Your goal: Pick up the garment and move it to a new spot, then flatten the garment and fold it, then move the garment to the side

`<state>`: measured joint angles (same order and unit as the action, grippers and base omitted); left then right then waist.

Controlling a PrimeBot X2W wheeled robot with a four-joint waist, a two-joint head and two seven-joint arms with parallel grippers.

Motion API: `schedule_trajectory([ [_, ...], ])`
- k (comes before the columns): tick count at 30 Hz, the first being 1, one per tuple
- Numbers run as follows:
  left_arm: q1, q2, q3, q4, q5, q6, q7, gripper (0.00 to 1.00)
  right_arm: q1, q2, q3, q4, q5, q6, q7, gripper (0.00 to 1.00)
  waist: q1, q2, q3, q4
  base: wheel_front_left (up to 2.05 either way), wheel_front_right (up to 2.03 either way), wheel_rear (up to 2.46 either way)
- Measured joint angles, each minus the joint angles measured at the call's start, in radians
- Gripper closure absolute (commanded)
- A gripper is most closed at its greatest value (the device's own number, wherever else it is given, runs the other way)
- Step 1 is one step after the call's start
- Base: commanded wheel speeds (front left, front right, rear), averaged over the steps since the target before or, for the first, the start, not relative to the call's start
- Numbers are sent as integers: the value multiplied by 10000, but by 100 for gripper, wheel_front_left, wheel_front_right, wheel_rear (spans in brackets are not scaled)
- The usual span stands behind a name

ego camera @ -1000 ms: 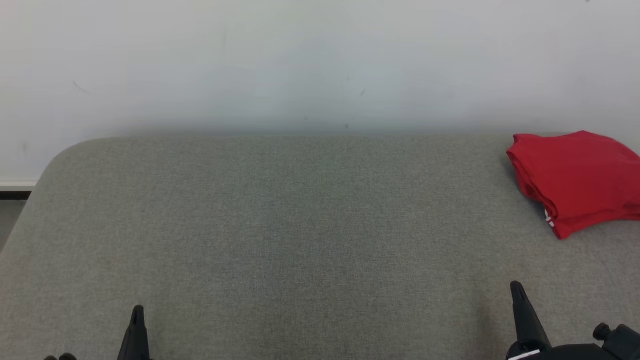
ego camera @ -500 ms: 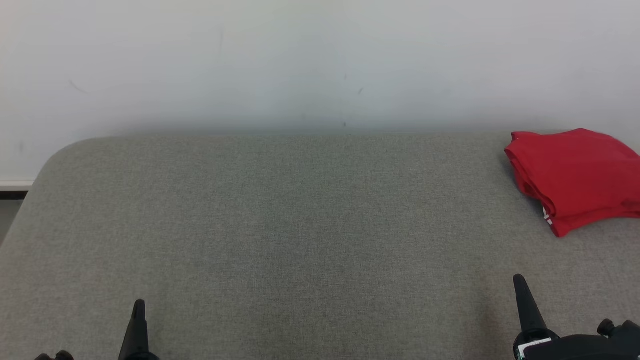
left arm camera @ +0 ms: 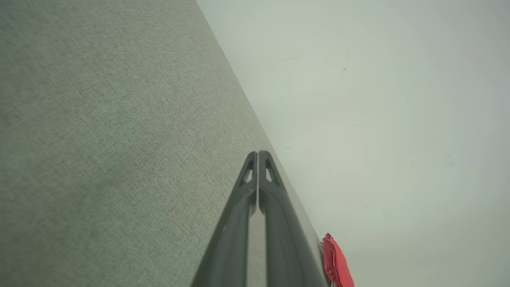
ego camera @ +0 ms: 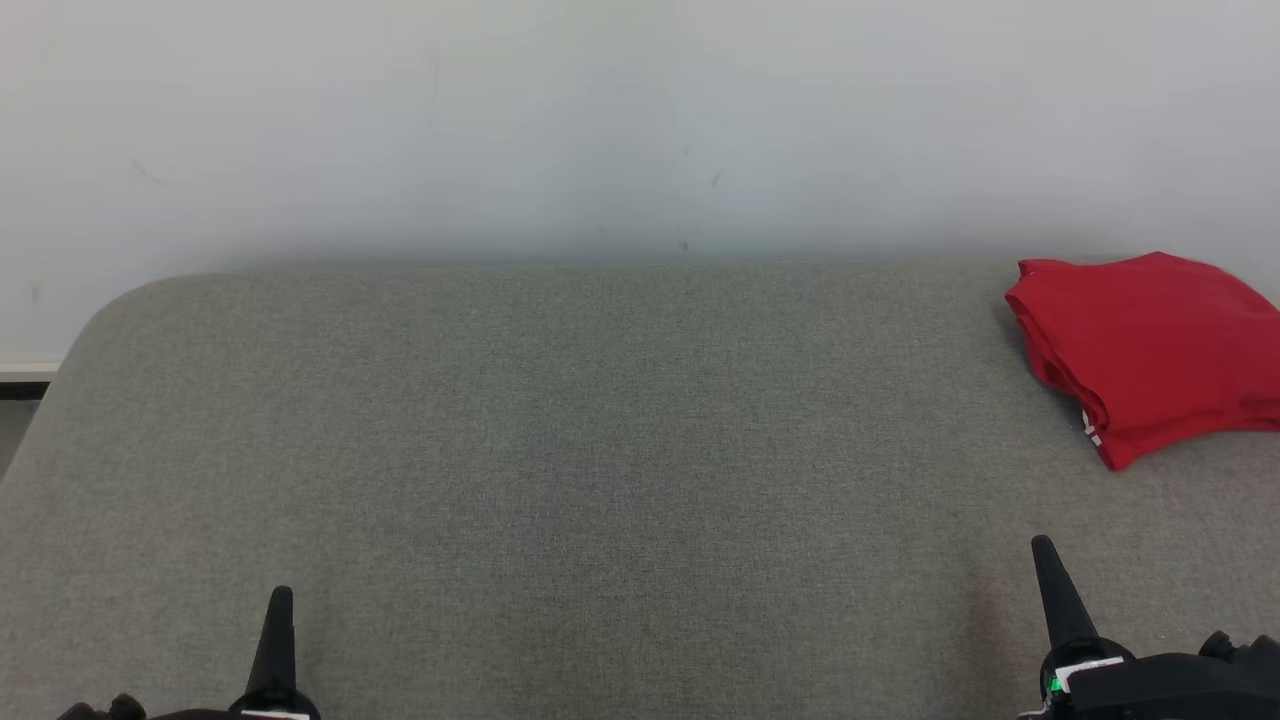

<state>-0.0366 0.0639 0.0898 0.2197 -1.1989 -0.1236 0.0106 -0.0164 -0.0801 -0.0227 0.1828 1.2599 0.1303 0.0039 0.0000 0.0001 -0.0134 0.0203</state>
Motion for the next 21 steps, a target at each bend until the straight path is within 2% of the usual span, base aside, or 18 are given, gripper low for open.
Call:
schedule_trajectory([
  [21, -292, -59, 107, 123, -1870, -8, 485, 100, -396, 2, -228, 274, 1762, 0, 359, 100, 0, 0, 68, -83, 0, 0, 0],
])
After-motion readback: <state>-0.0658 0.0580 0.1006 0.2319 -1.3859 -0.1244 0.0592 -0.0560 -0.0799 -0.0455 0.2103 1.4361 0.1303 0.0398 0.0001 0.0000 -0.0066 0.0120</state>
